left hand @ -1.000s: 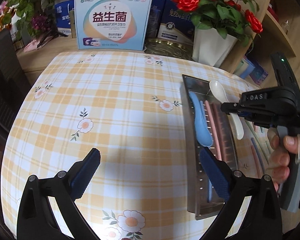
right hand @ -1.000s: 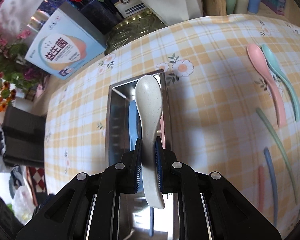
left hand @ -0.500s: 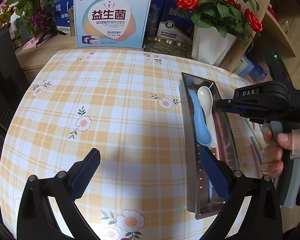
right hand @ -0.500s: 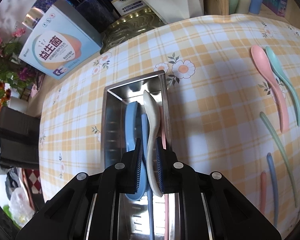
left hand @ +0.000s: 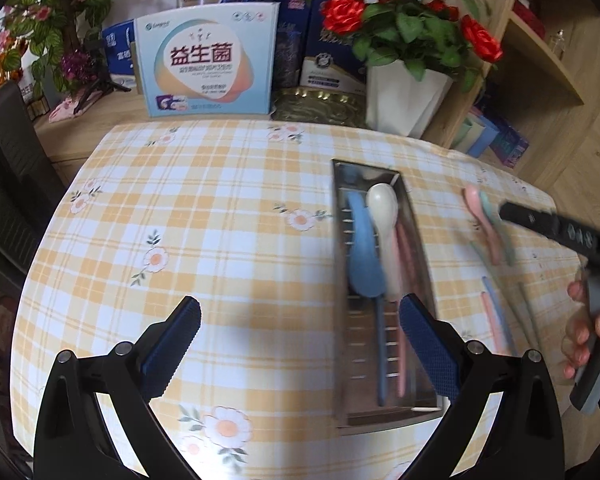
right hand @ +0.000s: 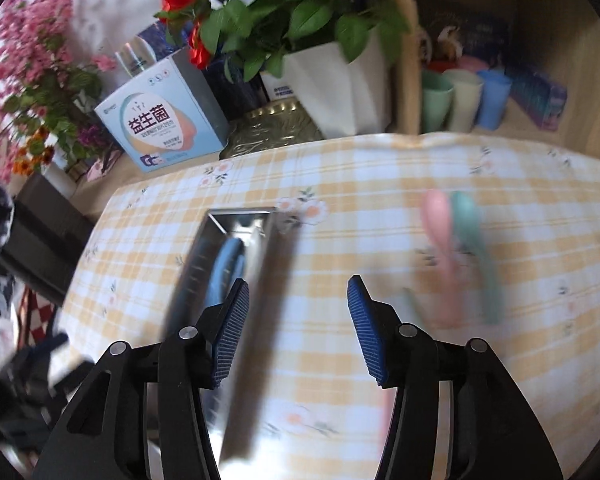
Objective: Organize utensils
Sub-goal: 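Withdraw both open grippers from the basket back over the loose utensils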
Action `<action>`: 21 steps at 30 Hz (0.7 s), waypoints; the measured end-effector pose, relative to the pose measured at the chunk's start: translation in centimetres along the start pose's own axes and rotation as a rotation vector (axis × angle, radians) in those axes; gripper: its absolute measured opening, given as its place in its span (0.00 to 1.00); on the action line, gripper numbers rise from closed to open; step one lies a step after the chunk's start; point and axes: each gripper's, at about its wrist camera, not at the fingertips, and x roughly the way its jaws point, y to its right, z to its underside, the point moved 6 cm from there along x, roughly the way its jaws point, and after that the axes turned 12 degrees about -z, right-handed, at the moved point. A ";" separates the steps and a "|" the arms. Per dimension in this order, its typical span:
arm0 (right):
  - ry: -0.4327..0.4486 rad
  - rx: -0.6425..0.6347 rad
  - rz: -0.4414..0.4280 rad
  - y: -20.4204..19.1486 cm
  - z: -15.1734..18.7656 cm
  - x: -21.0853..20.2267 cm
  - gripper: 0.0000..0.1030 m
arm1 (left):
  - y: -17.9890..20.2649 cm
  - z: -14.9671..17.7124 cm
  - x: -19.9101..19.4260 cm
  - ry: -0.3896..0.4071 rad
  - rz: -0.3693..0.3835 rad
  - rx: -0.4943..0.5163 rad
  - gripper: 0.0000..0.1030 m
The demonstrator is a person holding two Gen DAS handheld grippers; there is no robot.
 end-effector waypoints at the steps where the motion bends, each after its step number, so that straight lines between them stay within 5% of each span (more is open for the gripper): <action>1: 0.005 -0.017 -0.004 0.7 0.4 -1.1 0.56 | 0.7 0.0 -0.4 0.006 0.000 0.008 0.94; 3: 0.018 -0.023 -0.015 2.1 1.1 -2.6 0.59 | 2.0 0.0 -0.9 0.016 -0.002 0.023 0.94; 8: 0.058 -0.023 -0.105 4.8 3.0 -6.8 0.86 | 6.0 0.5 -2.3 0.028 0.016 0.057 0.94; 14: 0.129 -0.011 -0.101 7.5 4.7 -10.0 0.86 | 11.9 2.2 -3.3 0.018 0.060 0.105 0.93; 21: 0.174 0.036 -0.034 12.1 6.3 -12.0 0.86 | 17.8 5.6 -2.1 -0.050 0.081 0.150 0.79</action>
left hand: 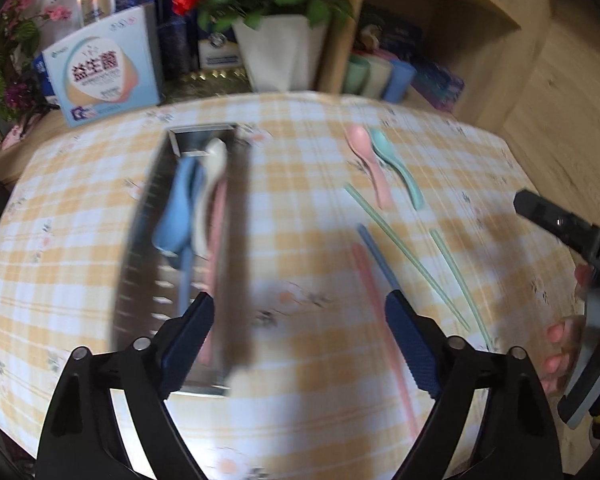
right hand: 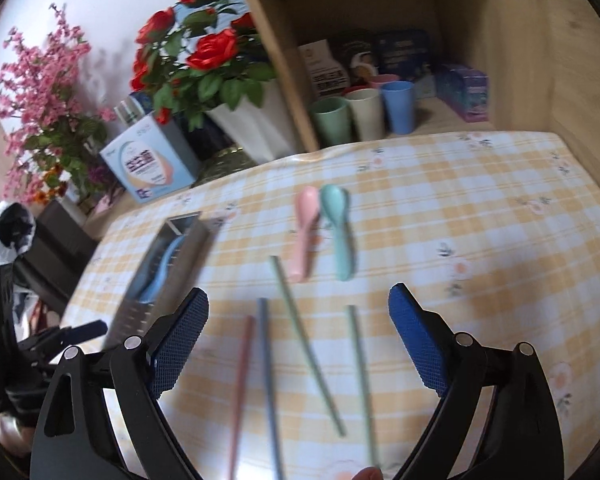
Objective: Organize utensils
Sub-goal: 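Withdraw both open grippers from the basket back over the loose utensils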
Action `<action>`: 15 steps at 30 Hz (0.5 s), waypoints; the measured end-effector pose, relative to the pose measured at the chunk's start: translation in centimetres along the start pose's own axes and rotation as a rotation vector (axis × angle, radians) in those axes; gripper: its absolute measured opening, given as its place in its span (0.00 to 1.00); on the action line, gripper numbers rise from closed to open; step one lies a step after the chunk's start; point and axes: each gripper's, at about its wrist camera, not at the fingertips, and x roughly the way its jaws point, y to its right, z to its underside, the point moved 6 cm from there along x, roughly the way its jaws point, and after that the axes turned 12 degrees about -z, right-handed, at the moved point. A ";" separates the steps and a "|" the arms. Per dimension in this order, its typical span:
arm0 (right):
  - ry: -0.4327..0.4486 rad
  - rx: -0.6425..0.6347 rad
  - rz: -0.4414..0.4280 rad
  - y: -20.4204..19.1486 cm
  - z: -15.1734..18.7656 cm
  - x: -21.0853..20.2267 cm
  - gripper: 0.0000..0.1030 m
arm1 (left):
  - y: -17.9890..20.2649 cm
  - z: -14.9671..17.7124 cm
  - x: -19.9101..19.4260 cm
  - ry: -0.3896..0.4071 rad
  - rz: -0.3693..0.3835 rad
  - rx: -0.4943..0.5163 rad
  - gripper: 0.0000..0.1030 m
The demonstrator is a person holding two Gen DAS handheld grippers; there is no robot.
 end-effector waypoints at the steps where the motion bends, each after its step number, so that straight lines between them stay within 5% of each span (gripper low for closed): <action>1: -0.002 -0.004 0.014 0.7 0.2 -0.2 0.86 | 0.7 0.3 0.3 -0.009 0.004 0.004 0.78; 15: -0.041 0.044 0.159 8.2 3.4 -2.5 0.86 | 7.1 4.0 4.5 -0.118 0.029 0.083 0.53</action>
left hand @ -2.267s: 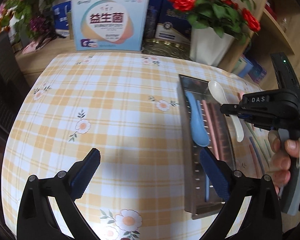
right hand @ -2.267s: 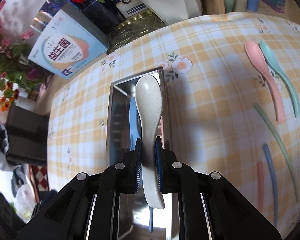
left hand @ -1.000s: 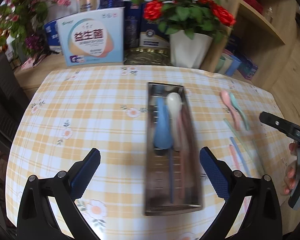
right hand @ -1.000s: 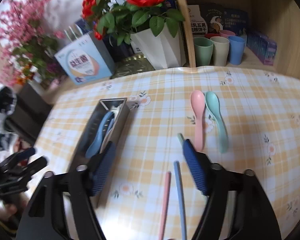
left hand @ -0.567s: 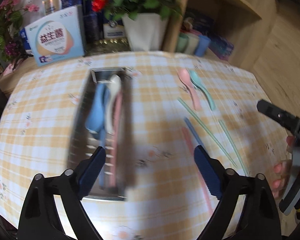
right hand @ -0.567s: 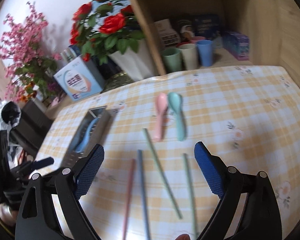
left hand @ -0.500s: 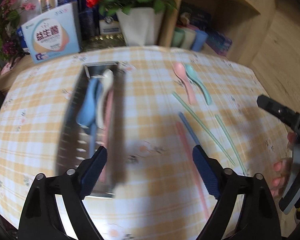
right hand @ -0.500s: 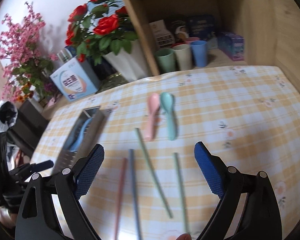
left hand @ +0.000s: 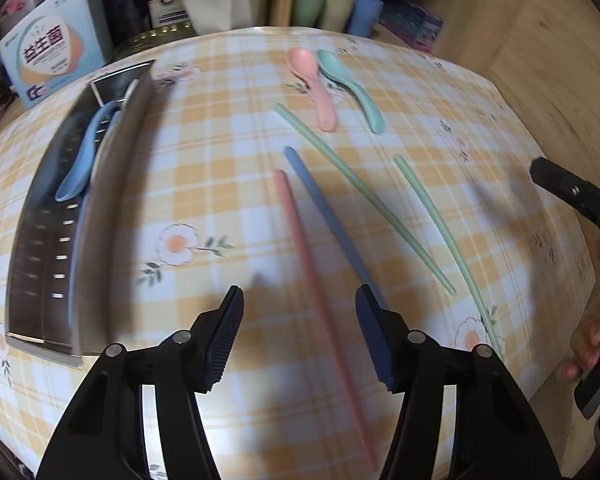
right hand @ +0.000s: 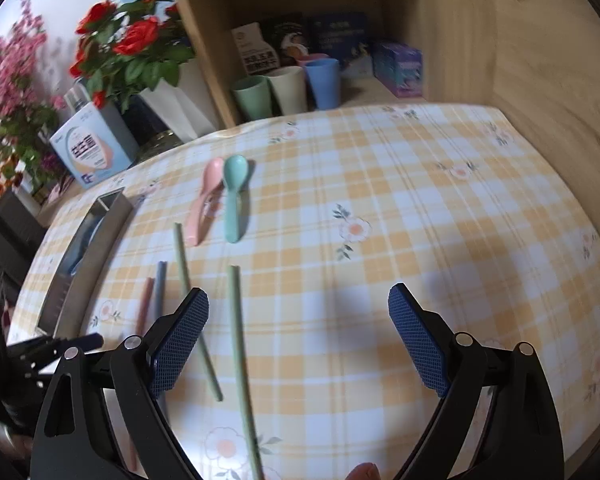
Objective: Organize utensils
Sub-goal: 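Withdraw both open grippers from the basket back over the loose utensils, then lower the left gripper onto the pink chopstick and close on it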
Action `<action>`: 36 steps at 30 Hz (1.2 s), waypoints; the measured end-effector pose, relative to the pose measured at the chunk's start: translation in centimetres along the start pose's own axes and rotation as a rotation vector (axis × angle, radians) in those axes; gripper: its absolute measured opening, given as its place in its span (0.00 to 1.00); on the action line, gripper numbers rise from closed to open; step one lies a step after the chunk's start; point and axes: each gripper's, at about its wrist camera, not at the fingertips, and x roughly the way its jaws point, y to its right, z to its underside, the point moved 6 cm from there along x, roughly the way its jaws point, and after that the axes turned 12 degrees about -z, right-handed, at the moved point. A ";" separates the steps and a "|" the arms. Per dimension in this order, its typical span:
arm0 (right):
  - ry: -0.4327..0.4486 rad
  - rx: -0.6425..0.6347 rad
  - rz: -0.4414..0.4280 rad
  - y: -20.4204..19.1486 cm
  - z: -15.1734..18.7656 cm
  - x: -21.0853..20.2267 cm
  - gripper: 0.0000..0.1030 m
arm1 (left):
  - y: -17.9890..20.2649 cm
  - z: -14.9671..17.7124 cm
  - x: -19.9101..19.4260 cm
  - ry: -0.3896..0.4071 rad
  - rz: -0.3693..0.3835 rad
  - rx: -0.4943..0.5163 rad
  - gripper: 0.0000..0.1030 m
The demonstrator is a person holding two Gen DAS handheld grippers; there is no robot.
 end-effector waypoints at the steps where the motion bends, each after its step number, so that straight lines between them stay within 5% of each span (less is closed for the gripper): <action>1: -0.001 0.011 0.001 0.3 0.1 0.0 0.86 | 0.3 0.1 0.1 -0.002 -0.006 0.007 0.51; 6: 0.001 0.037 0.003 1.2 0.4 0.0 0.86 | 0.7 0.4 1.0 -0.031 -0.040 0.012 0.39; 26: -0.007 0.068 -0.015 1.4 0.7 0.2 0.86 | 1.4 0.3 1.5 0.001 -0.106 0.042 0.36; 28: -0.010 0.066 -0.018 1.2 0.8 0.2 0.86 | 1.3 0.4 1.4 0.005 -0.103 0.041 0.31; 30: -0.013 0.069 -0.020 1.0 0.9 0.2 0.86 | 1.2 0.5 1.2 0.011 -0.094 0.039 0.09; 36: -0.029 0.078 -0.025 0.9 1.3 0.6 0.86 | 0.7 0.9 1.1 0.001 -0.074 0.016 0.06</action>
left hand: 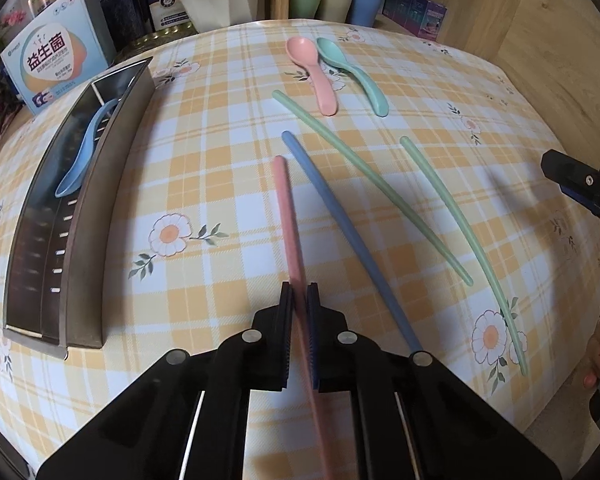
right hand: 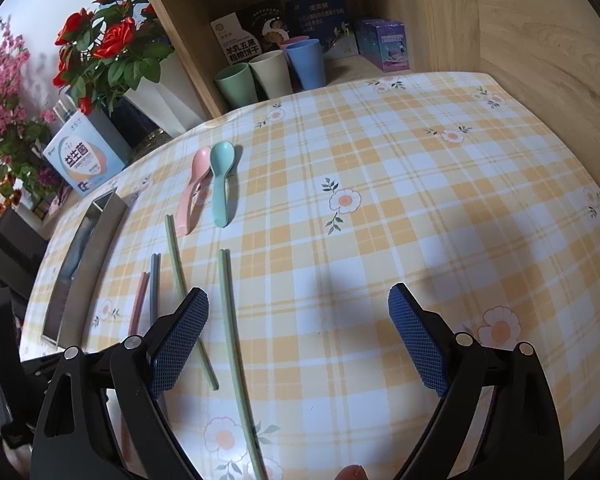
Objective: Organize utensils
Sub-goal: 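Lower the left gripper onto the pink chopstick and close on it, then grasp the green spoon with the right gripper while the left lifts the pink chopstick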
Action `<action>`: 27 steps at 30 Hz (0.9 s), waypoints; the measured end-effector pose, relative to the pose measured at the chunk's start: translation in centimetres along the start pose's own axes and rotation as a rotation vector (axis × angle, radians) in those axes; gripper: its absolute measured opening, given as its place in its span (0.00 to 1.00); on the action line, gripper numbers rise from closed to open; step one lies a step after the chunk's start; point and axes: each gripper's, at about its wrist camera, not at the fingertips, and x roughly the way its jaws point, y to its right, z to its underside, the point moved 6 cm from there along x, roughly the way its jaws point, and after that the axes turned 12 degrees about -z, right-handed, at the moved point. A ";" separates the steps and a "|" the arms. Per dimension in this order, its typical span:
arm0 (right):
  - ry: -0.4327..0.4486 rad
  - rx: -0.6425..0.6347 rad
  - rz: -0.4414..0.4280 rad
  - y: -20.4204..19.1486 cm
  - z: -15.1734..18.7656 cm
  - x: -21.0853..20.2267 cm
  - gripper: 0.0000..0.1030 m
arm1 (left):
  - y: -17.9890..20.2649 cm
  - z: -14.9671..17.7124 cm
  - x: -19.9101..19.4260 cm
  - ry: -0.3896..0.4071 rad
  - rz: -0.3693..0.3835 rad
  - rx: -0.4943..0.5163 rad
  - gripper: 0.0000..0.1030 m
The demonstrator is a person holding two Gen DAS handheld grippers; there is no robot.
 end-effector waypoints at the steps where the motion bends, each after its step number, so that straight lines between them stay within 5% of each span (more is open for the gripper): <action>1: -0.003 0.001 0.000 0.0 0.1 0.1 0.86 | -0.1 0.1 0.0 -0.002 0.004 -0.005 0.06; 18: -0.066 -0.072 -0.032 -1.9 1.3 1.5 0.85 | -4.2 -0.9 -3.1 0.109 0.027 -0.112 0.05; 27: -0.088 -0.175 -0.082 -4.4 -2.6 4.9 0.63 | -7.2 -3.1 -5.2 0.187 0.025 -0.161 0.05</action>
